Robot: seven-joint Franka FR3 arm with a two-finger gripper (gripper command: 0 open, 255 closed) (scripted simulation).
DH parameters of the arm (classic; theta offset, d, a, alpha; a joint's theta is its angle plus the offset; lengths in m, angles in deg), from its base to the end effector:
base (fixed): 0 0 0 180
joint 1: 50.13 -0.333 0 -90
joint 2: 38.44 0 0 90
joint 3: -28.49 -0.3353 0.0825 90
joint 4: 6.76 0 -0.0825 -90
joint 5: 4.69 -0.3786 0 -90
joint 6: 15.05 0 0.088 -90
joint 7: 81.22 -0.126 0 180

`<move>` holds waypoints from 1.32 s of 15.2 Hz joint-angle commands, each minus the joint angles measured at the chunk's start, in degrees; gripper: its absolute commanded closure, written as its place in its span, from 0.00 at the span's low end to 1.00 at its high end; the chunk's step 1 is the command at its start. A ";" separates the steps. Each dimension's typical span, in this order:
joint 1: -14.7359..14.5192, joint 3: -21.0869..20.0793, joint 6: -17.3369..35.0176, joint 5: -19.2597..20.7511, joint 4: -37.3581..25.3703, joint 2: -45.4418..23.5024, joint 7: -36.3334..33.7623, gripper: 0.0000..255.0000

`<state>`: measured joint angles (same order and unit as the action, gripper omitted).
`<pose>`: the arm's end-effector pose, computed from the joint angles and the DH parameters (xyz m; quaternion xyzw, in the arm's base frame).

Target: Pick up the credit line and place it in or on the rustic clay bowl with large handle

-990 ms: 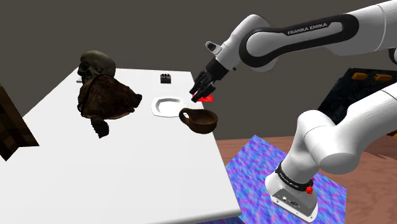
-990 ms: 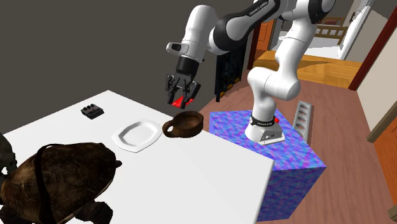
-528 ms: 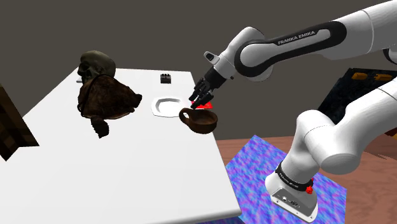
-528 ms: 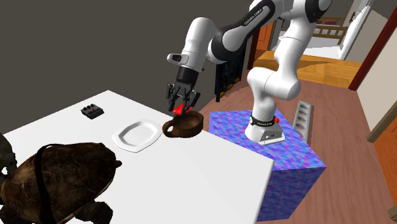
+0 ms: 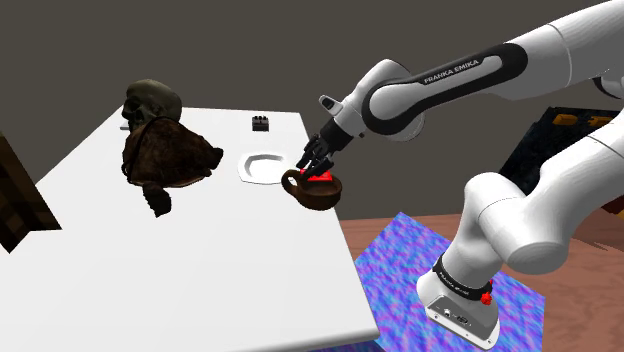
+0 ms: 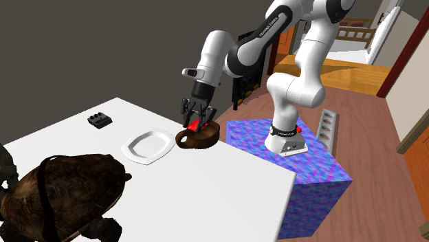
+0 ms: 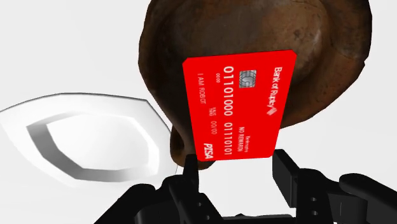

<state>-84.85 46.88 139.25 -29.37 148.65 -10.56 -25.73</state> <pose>0.3893 0.1049 0.4171 -0.8616 -0.4186 -0.2571 0.1278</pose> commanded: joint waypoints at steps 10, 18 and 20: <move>-0.10 0.05 0.20 -0.11 0.10 -0.07 0.10 0.00; 5.70 -2.27 -8.51 5.23 -0.11 7.94 -3.57 0.00; 5.70 -2.27 -8.51 5.23 -0.11 7.94 -3.57 0.00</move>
<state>-79.20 44.63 130.83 -24.18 148.56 -2.67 -29.27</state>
